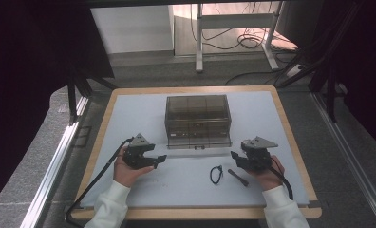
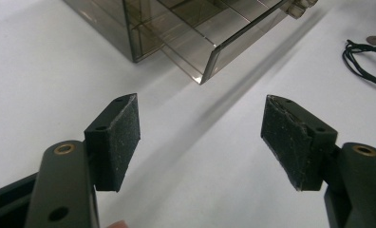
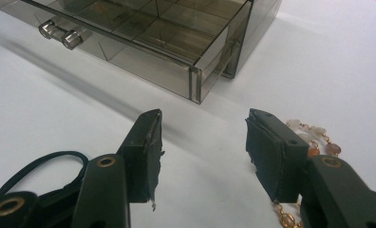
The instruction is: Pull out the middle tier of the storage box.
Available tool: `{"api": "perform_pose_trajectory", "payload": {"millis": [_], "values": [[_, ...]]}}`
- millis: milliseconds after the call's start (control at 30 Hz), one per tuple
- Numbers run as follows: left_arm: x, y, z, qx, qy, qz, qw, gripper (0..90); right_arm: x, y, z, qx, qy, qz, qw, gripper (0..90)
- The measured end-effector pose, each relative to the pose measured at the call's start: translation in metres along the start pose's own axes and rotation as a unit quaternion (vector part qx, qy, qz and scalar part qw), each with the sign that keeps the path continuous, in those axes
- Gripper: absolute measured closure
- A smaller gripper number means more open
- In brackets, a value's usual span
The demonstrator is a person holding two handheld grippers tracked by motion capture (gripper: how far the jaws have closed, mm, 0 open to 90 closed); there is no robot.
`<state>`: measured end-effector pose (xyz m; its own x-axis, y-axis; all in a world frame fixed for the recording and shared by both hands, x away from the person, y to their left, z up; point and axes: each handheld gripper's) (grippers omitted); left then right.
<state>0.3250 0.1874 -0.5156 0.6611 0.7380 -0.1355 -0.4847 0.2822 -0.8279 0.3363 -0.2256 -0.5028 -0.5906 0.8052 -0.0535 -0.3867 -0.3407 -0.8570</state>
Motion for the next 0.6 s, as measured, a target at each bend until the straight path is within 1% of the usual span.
{"api": "perform_pose_trajectory", "payload": {"millis": [67,100,200,267,600], "values": [[0.001,0.002,0.003,0.001,-0.002,0.0,1.0,29.7,0.0,0.001,0.002,-0.001,0.001,-0.002,1.0,46.4],[0.001,0.003,0.004,0.001,-0.002,0.004,1.0,29.7,0.0,0.001,0.003,-0.001,0.0,-0.002,1.0,46.3],[0.002,0.004,0.007,0.003,-0.005,0.001,1.0,29.8,0.0,0.003,0.005,0.001,0.002,-0.001,1.0,45.8],[0.002,0.004,0.009,0.002,-0.002,0.0,1.0,29.8,0.0,0.004,0.007,0.001,0.001,-0.003,1.0,45.8],[0.004,0.008,0.017,0.008,-0.002,0.003,1.0,32.1,-0.001,0.01,0.017,0.001,0.002,-0.005,1.0,45.6]]}}
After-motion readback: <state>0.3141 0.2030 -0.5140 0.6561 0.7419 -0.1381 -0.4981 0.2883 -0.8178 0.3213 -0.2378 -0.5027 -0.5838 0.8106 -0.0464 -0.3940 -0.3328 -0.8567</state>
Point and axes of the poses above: each handheld gripper's, and its own axes: z roughly backward along the jaws, y roughly out of its underside, x roughly to its left, and after that the axes turned 6 degrees about -x, right-handed
